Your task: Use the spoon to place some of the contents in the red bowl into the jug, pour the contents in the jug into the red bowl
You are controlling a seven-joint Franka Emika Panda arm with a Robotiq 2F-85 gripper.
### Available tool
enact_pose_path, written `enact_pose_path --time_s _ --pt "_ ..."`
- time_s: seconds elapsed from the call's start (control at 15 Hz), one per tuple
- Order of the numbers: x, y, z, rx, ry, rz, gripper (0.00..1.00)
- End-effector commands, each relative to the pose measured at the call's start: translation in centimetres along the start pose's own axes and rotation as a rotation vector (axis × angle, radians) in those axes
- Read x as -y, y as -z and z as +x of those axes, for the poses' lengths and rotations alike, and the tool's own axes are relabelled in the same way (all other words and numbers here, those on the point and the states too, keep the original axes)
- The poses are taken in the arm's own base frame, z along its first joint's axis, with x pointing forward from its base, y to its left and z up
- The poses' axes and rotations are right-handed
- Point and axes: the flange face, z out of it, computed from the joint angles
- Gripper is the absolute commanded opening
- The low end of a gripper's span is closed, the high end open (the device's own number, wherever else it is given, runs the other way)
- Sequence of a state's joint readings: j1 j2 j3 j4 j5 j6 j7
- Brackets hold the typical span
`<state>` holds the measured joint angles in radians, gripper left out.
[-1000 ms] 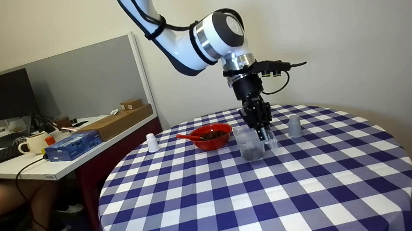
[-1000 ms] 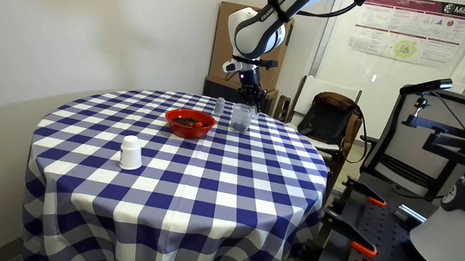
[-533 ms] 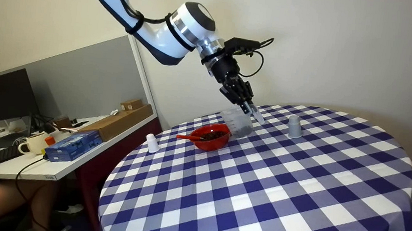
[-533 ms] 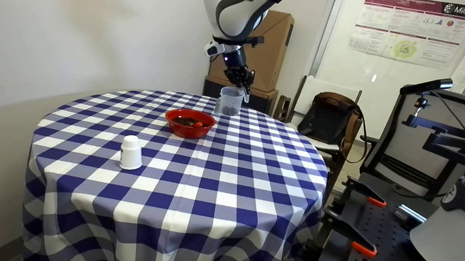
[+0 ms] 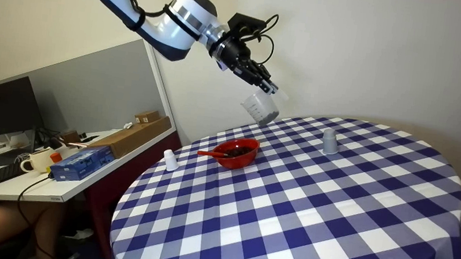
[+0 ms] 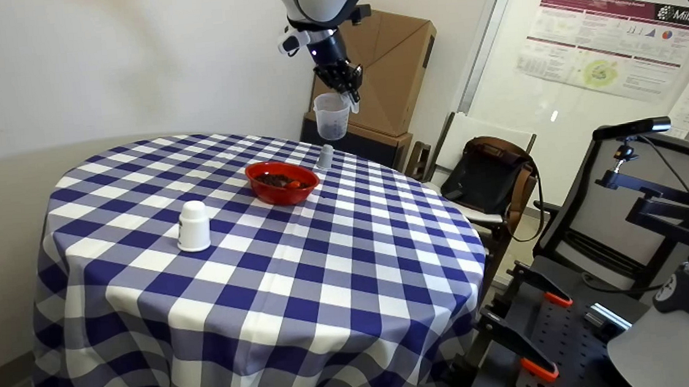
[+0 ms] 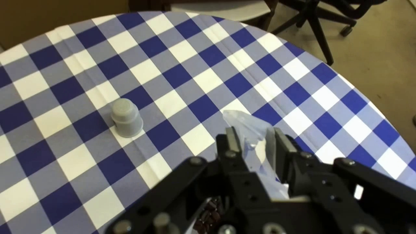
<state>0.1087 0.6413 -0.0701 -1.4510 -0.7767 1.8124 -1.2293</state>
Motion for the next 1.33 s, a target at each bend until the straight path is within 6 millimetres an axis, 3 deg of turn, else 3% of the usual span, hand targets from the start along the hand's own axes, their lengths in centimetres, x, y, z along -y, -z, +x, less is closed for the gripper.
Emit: enact_pose_path --time_s 0.0,0.33,0.67,1.27 --pt "-1.0 2.1 2.1 0.142 0.004 -0.010 0.12" --pt "-1.6 3.0 6.2 0.334 0.004 -0.044 0.12" --pt "-1.8 2.4 10.1 0.503 -0.007 -0.079 0.12" --pt "-1.5 2.4 15.4 0.711 -0.073 -0.153 0.12"
